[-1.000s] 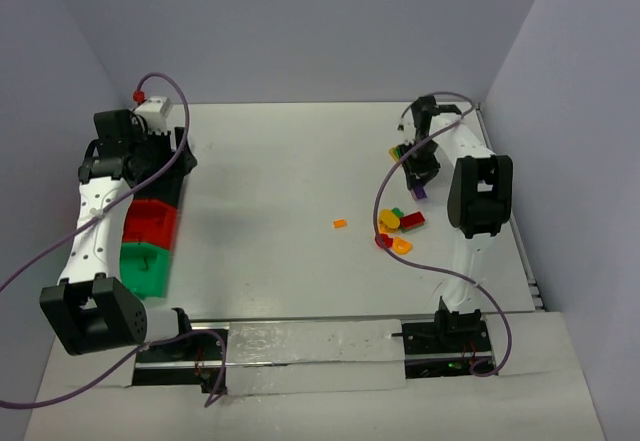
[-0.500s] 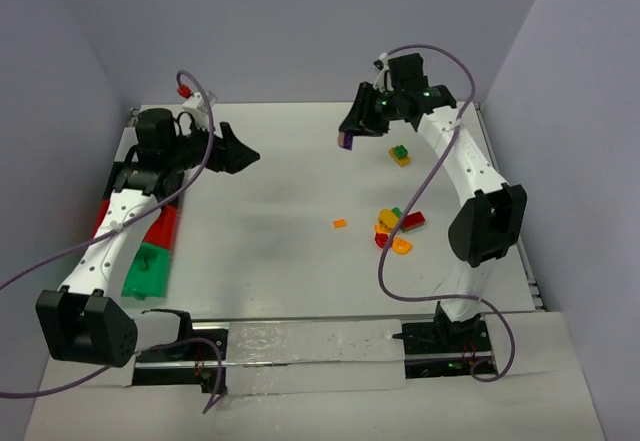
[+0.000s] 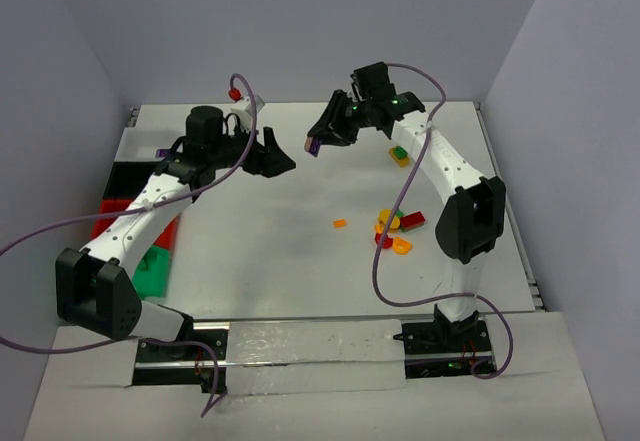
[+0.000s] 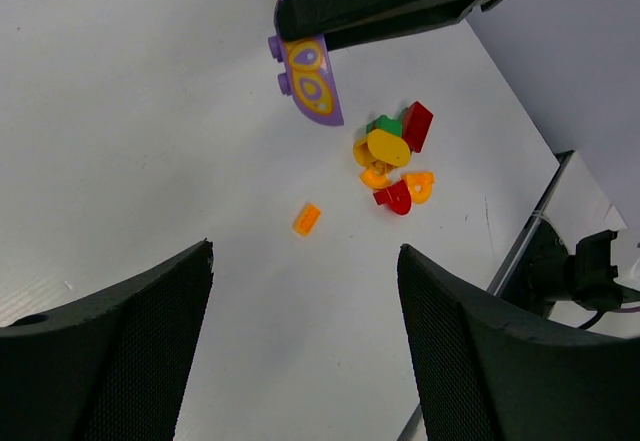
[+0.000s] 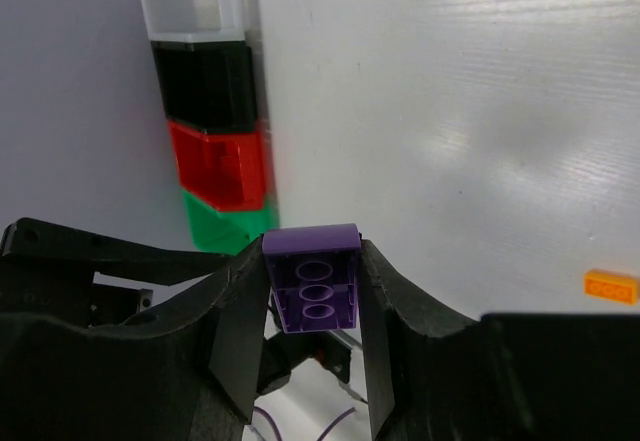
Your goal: Sort the legos into containers by color
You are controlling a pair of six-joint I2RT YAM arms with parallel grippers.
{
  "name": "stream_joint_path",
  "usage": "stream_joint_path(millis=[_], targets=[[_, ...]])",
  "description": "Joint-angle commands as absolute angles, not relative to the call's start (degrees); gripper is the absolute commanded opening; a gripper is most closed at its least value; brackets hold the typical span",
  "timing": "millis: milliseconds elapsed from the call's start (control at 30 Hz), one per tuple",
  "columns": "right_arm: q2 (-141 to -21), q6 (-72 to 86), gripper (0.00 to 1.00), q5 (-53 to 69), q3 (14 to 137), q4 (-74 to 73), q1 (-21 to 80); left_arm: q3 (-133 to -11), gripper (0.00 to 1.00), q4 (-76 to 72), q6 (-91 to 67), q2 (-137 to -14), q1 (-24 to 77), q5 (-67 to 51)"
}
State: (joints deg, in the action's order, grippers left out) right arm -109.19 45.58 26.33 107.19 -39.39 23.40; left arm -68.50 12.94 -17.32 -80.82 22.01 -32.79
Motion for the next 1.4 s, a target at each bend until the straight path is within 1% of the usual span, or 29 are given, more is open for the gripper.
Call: stream_joint_path(millis=[0,300,400,467,567,633,700,867,933,967,1033,1067,1133,1167,1200,1233,1267,1333,1367], targets=[[-108.46,48.49,0.0,23.71,108.93,-37.6,24.99,-71.72,0.8,10.32,-18.99,-82.42,23.16,-32.02],[-108.41,50.01,0.0,25.44,108.86,-36.65,28.31,-75.12,0.79,9.89,-19.55,-86.89,23.91,-29.93],[-108.11,50.45,0.0,25.4,108.63,-36.12,29.27,-75.32,0.78,9.49,-19.6,-87.45,23.91,-30.06],[-108.27,50.85,0.0,26.45,108.79,-35.72,29.59,-74.84,0.74,8.36,-20.08,-87.21,23.91,-30.14],[-108.28,51.22,0.0,27.16,108.83,-35.46,29.77,-74.64,0.67,7.54,-20.63,-87.21,23.91,-29.4],[-108.16,51.69,0.0,27.91,108.41,-35.0,29.97,-74.01,0.6,5.86,-21.46,-86.71,23.91,-28.52],[-108.11,51.95,0.0,28.33,108.04,-34.65,30.06,-73.57,0.57,4.57,-21.86,-86.31,23.91,-28.33],[-107.51,52.65,0.0,29.71,106.68,-33.38,30.3,-74.71,0.45,4.48,-22.41,-87.69,23.82,-28.65],[-107.26,52.93,0.0,30.53,106.02,-32.72,30.23,-74.71,0.31,4.71,-22.13,-87.77,23.91,-28.08],[-107.16,53.07,0.05,30.92,105.74,-32.4,30.23,-74.67,0.23,4.96,-21.89,-87.73,23.91,-27.9],[-106.82,53.23,0.21,31.52,105.18,-31.73,30.23,-74.56,0.06,5.86,-21.27,-87.33,23.85,-27.04],[-106.62,53.22,0.3,31.6,104.91,-31.51,30.19,-74.45,0.01,6.39,-20.85,-87.03,23.74,-26.64],[-105.97,52.74,0.63,31.38,104.47,-31.14,30.06,-73.97,0.0,7.38,-19.87,-85.79,22.97,-26.28],[-105.46,52.27,0.72,30.9,104.39,-31.03,29.92,-73.61,0.0,7.74,-19.43,-85.4,22.3,-26.5],[-104.65,51.1,0.93,30.06,104.33,-31.06,29.47,-73.32,0.0,9.03,-18.29,-84.35,21.34,-27.04],[-103.8,50.51,0.97,29.34,104.33,-31.19,28.89,-73.38,0.0,11.03,-17.57,-83.5,20.88,-27.31],[-103.18,48.99,0.99,28.8,104.33,-31.27,27.77,-73.52,0.0,13.97,-15.7,-82.61,19.83,-27.4],[-101.04,45.89,1.0,26.6,105.06,-32.19,25.54,-74.55,0.0,19.11,-12.41,-81.37,17.95,-27.34],[-100.9,44.16,1.0,26.46,105.12,-32.25,24.4,-74.62,0.0,19.42,-11.14,-80.91,16.99,-27.33]])
